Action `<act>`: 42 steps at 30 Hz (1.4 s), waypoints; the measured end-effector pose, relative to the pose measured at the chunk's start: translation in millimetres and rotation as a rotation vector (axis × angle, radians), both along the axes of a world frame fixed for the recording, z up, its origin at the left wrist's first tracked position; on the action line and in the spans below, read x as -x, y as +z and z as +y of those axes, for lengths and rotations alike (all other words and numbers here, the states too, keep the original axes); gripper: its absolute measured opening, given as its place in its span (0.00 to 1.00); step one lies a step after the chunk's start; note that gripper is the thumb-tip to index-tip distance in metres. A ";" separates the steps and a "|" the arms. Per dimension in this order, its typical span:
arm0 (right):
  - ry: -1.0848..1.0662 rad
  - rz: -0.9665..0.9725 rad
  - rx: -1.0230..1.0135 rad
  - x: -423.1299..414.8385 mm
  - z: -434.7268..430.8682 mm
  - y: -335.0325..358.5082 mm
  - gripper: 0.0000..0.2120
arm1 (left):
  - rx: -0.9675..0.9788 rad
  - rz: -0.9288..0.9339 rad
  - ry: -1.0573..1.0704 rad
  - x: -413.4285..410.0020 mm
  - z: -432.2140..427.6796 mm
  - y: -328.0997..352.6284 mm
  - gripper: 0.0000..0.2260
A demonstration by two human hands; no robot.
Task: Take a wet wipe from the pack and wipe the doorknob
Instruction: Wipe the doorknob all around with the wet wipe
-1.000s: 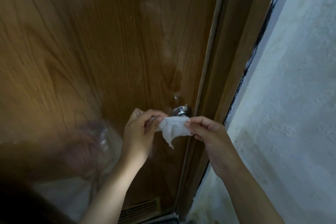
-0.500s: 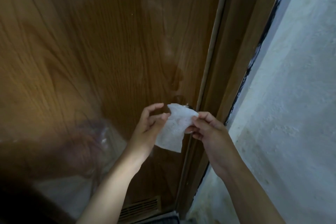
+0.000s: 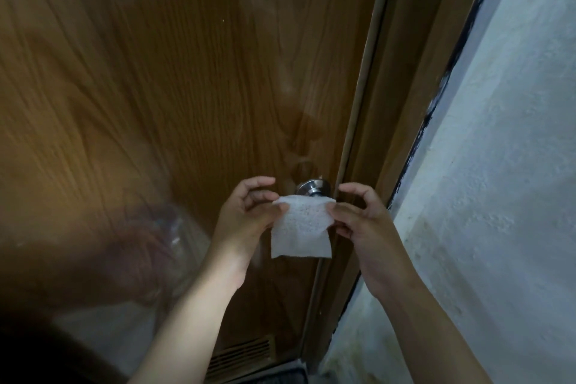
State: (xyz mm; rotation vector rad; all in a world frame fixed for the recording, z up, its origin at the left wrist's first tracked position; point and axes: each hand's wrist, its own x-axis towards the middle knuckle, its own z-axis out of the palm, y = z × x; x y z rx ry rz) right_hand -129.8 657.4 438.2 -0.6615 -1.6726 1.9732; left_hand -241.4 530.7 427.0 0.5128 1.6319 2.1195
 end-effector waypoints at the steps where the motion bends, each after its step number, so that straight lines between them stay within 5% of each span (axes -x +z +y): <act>1: 0.022 0.011 -0.022 0.0 0.7 0.7 0.14 | 0.018 0.054 0.018 0.3 0.1 -0.1 0.16; 8: 0.031 -0.089 -0.336 6.0 -3.1 1.7 0.10 | 0.114 0.453 0.090 -0.9 -0.5 1.5 0.19; 17: -0.070 -0.192 -0.576 10.1 -5.0 -0.9 0.06 | 0.097 0.542 0.152 3.6 -4.3 3.2 0.25; 21: 0.047 -0.087 -0.370 7.3 -4.0 3.7 0.03 | 0.092 0.502 0.055 2.2 -2.8 4.3 0.23; 29: 0.160 0.010 -0.084 3.5 -2.9 7.1 0.04 | 0.115 0.093 -0.237 -3.9 1.3 3.1 0.17; 36: 0.166 0.053 0.112 1.6 1.3 4.6 0.07 | -0.002 -0.008 -0.223 -1.9 2.4 1.1 0.07; 39: 0.276 -0.005 0.129 0.9 2.6 2.3 0.20 | -0.023 -0.005 -0.155 -3.8 3.6 -0.8 0.07; 42: 0.313 -0.055 0.126 0.6 3.3 0.1 0.19 | -0.063 -0.024 -0.124 -6.0 4.5 -0.5 0.10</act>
